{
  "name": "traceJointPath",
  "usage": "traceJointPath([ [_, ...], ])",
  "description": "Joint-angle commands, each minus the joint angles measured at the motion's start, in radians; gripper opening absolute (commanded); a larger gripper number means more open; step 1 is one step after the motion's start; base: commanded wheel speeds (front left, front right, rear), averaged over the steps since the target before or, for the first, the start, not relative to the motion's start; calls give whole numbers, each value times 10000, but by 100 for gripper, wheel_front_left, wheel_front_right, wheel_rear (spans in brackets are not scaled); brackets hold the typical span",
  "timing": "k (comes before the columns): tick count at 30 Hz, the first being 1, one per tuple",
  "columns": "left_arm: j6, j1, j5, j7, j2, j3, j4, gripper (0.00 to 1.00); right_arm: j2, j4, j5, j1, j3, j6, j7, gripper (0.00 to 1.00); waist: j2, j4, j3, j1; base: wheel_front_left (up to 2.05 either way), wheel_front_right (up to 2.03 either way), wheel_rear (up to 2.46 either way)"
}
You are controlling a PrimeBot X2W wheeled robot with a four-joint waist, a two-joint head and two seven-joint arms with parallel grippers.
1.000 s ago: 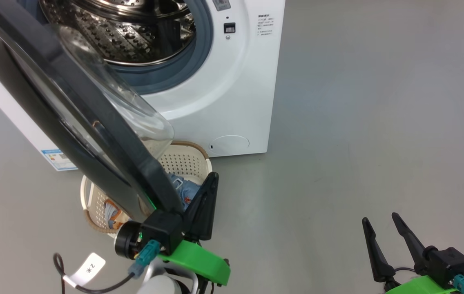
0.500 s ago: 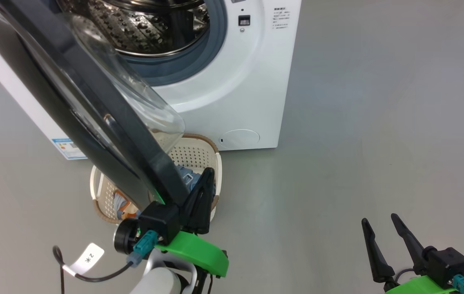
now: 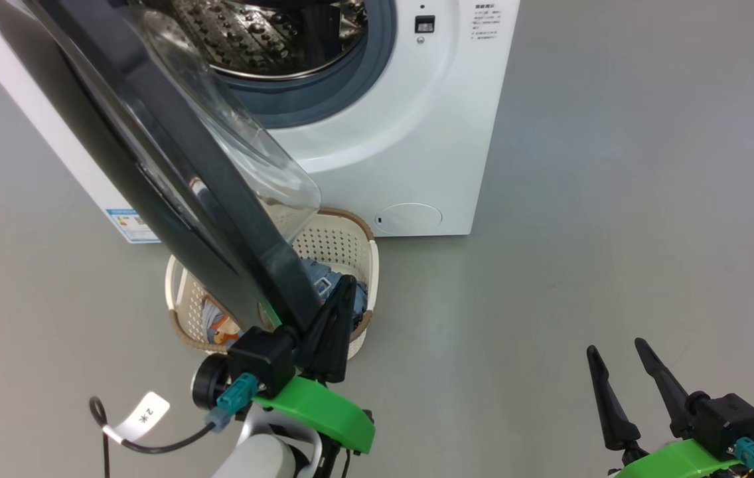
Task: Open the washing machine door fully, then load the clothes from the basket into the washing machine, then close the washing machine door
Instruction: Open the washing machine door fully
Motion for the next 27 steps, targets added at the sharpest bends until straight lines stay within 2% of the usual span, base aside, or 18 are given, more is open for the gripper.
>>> traceJointPath([
  [1, 112, -397, -83, -63, 93, 462, -169, 0, -61, -217, 170, -269, 314, 96, -120, 100, 0, 51, 16, -1, 0, 0, 0],
  [27, 93, 107, 10, -63, 134, 576, -211, 0, -70, -114, 214, -275, 384, 96, -120, 100, 0, 606, 9, -1, 0, 0, 0],
])
